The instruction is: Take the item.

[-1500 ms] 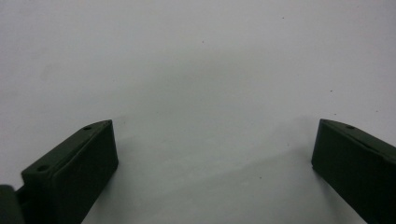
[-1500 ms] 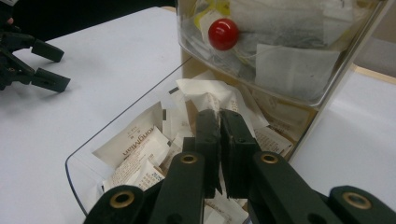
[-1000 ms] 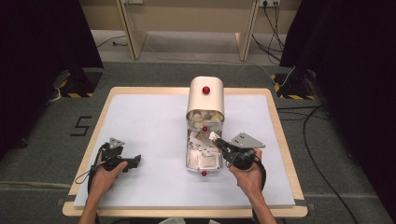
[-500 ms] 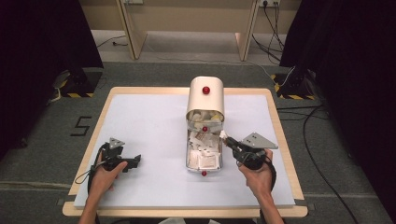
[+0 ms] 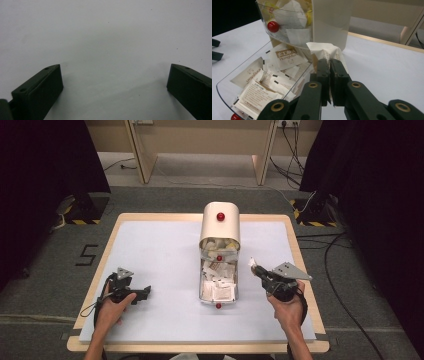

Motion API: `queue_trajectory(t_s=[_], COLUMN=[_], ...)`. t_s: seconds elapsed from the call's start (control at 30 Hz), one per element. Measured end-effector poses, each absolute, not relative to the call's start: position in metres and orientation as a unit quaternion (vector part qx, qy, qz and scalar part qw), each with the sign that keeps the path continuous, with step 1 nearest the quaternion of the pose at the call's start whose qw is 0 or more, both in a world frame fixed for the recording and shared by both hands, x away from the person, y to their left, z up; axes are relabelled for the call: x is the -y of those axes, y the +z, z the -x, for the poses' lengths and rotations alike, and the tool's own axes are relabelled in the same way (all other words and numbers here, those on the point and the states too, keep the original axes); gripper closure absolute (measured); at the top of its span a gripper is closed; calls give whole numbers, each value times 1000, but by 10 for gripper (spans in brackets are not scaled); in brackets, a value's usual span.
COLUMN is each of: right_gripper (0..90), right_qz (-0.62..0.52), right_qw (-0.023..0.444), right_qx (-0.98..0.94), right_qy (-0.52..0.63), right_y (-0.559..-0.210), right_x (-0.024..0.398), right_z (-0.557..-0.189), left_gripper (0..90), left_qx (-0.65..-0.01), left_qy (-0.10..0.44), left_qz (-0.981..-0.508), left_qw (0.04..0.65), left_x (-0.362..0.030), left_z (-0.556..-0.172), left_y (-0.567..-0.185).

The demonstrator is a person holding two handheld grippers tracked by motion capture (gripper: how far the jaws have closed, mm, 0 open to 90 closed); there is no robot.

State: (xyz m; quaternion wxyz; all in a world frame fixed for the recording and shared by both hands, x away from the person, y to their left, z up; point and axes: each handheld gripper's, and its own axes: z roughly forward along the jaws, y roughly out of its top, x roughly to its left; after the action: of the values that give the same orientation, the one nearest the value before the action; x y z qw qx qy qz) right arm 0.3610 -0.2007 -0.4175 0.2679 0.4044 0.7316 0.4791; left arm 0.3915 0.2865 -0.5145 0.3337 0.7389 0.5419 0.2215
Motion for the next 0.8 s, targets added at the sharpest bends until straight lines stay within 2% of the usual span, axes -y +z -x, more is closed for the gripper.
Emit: queue_trajectory(t_s=[0.8], right_gripper=[867], right_qz=[-439], right_qw=[280], right_qx=[-716], right_qy=[465], right_y=[-428], right_x=[231], right_z=[-365], left_gripper=[0], left_qx=[-541], left_qy=[221], left_qz=[-740], left_qw=[332], left_x=[-287], left_z=[-391], left_y=[-514])
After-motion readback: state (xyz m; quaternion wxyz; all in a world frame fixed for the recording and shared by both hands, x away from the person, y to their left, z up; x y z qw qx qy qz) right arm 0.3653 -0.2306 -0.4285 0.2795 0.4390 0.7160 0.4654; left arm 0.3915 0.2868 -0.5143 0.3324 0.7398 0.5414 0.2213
